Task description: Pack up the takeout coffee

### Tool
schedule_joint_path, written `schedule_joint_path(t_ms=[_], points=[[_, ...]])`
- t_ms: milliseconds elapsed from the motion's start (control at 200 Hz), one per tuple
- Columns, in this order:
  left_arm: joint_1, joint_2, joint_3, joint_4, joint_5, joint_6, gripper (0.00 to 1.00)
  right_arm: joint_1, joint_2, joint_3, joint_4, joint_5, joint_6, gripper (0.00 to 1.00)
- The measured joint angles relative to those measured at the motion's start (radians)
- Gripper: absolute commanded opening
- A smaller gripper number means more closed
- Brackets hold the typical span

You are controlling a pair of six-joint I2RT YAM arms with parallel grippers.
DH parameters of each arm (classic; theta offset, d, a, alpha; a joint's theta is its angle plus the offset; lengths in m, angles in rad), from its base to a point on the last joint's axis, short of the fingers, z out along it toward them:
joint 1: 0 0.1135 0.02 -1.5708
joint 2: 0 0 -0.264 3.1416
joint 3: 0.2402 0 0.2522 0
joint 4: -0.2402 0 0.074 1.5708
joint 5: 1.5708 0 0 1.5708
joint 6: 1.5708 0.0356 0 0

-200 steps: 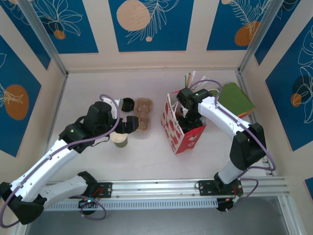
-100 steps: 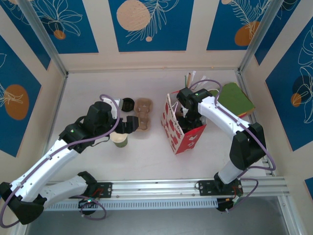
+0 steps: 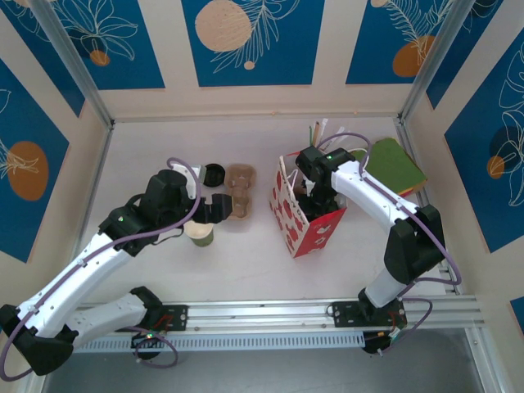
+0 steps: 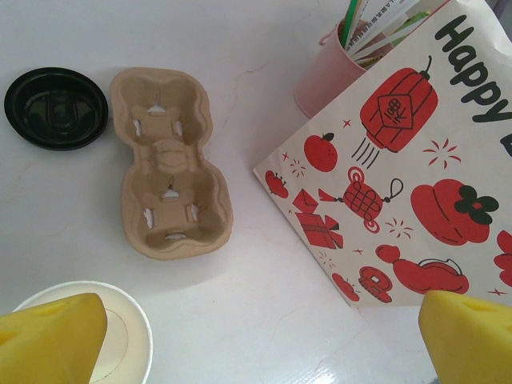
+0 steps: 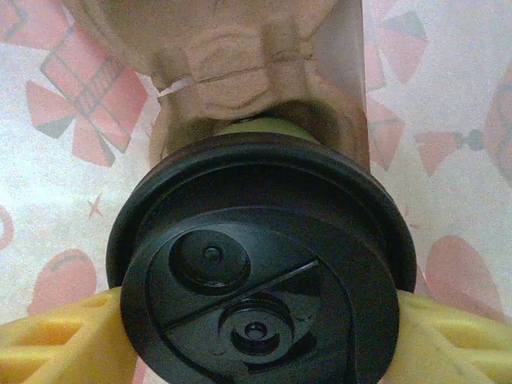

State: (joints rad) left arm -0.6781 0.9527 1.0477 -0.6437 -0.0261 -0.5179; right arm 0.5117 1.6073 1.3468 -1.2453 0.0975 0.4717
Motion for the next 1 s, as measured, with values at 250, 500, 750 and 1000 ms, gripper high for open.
schedule_joint_path(t_ms=[250, 500, 750, 1000], points=[[0.0, 0.0, 0.0, 0.0, 0.0, 0.0, 1.0, 0.0, 0.002, 0.008, 0.001, 0.003, 0.0, 0.72], [0.0, 0.0, 0.0, 0.001, 0.0, 0.0, 1.0, 0.003, 0.003, 0.017, 0.001, 0.006, 0.0, 0.75], [0.0, 0.0, 0.0, 0.001, 0.0, 0.0, 1.0, 0.006, 0.007, 0.028, -0.001, 0.008, 0.001, 0.76], [0.0, 0.0, 0.0, 0.001, 0.0, 0.0, 1.0, 0.006, 0.007, 0.029, -0.002, 0.008, 0.003, 0.78]])
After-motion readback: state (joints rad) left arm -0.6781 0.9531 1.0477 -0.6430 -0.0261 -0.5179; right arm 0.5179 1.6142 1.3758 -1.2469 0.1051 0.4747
